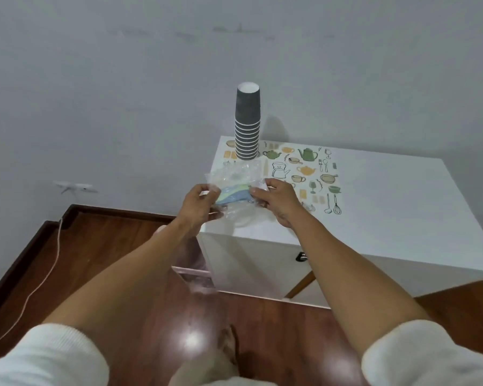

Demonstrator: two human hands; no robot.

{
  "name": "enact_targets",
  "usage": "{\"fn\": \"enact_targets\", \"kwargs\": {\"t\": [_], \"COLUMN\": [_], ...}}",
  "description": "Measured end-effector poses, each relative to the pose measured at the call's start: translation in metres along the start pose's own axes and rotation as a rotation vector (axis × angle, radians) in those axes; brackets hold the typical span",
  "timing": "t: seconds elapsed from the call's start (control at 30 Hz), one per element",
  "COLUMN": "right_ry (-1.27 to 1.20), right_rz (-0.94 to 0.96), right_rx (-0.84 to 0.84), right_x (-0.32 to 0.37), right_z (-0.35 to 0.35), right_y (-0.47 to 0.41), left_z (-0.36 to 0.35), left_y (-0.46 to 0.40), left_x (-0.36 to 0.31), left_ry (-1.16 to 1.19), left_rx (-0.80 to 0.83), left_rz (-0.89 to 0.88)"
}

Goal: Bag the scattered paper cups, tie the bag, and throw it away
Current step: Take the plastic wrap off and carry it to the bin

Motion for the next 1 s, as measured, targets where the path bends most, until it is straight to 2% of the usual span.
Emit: {"fn": "enact_targets", "kwargs": {"t": [0.17, 0.4, 0.53, 0.67, 0.77, 0.83, 0.9, 1.0], "right_ry": [0.013, 0.197, 0.236, 0.317, 0.333, 0.379, 0.41, 0.471], "right_rz": [-0.031, 0.052, 0.048, 0.024, -0.01, -0.018, -0.036, -0.068], "right_rx": [0.026, -0.145, -0.23, -0.285, -0.336, -0.37, -0.402, -0.465], "right_x": [-0.004, 0.0, -0.008, -0.028, -0.054, -0.073, -0.097, -0.141], "right_z": [-0.062, -0.167, -0.215, -0.257, -0.278, -0.283, -0.284, -0.279], "right_y": [-0.005, -0.032, -0.048, -0.064, -0.068, -0.072, -0.081, -0.098], "left_z": [0.062, 0.154, 0.199, 0.241, 0.26, 0.264, 0.266, 0.258], "left_y": [0.005, -0.02, -0.043, -0.066, -0.073, -0.075, -0.08, -0.087], "left_x": [-0.005, 0.001, 0.009, 0.027, 0.048, 0.064, 0.086, 0.134], "left_ry": [0.0, 0.206, 0.217, 0.119, 0.043, -0.078, -0.151, -0.102], "left_rx": [-0.158, -0.129, -0.142, -0.154, -0.23, -0.244, -0.23, -0.133], "left_rz": [-0.015, 0.213, 0.254, 0.264, 0.259, 0.254, 0.263, 0.306]}}
Point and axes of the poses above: each hand's wrist, its own y-axis away from the middle knuckle, its own z-axis out of the back of the hand, x = y × z, the point moved 3 cm from there along -y, towards the middle knuckle, and after that the axes turned 5 degrees about -z, right-handed, at the moved point
